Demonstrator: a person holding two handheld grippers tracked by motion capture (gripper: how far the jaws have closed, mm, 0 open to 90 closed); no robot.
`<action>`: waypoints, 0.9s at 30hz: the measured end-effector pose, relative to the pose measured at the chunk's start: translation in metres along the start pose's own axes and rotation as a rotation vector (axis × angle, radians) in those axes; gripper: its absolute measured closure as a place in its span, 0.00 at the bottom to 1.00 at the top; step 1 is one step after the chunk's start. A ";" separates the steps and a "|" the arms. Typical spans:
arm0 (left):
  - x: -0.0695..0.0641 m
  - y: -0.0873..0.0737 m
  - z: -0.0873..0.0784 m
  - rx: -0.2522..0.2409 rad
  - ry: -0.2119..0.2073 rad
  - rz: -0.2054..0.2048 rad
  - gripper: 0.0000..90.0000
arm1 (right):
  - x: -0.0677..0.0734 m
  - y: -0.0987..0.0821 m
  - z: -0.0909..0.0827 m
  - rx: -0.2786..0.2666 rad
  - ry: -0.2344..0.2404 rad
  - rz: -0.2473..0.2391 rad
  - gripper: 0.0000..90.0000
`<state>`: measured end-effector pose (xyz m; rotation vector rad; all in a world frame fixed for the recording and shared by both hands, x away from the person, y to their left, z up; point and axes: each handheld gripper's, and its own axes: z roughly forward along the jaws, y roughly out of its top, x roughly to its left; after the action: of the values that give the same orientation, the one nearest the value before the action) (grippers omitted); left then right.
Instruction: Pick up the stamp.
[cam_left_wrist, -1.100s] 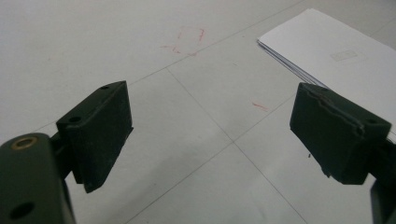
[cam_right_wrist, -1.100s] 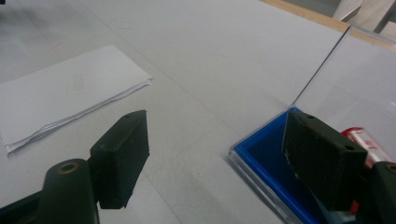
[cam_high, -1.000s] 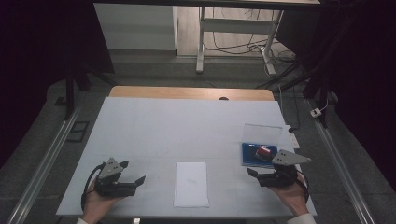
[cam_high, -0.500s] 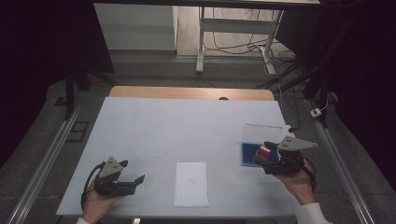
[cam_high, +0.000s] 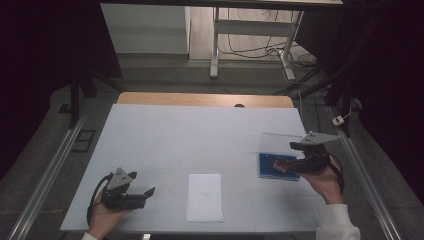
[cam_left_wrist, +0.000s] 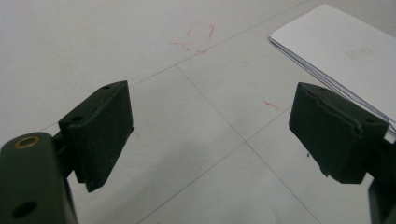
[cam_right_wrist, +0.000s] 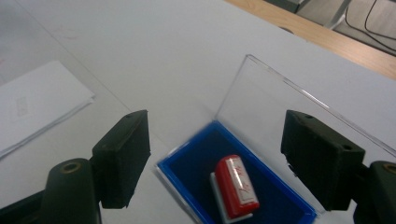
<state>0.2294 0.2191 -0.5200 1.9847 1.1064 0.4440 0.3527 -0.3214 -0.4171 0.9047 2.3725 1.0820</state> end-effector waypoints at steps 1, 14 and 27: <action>0.000 0.000 0.000 0.001 0.000 0.000 0.15 | 0.000 0.000 0.000 0.000 0.000 0.000 0.26; -0.001 -0.001 0.001 0.006 0.000 0.003 0.15 | -0.014 -0.010 0.013 0.057 -0.001 0.001 0.29; 0.001 -0.002 0.002 0.009 0.003 0.004 0.15 | -0.019 -0.022 0.029 0.134 0.012 -0.009 0.36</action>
<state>0.2297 0.2193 -0.5227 1.9950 1.1088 0.4450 0.3739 -0.3299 -0.4506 0.9337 2.4812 0.9361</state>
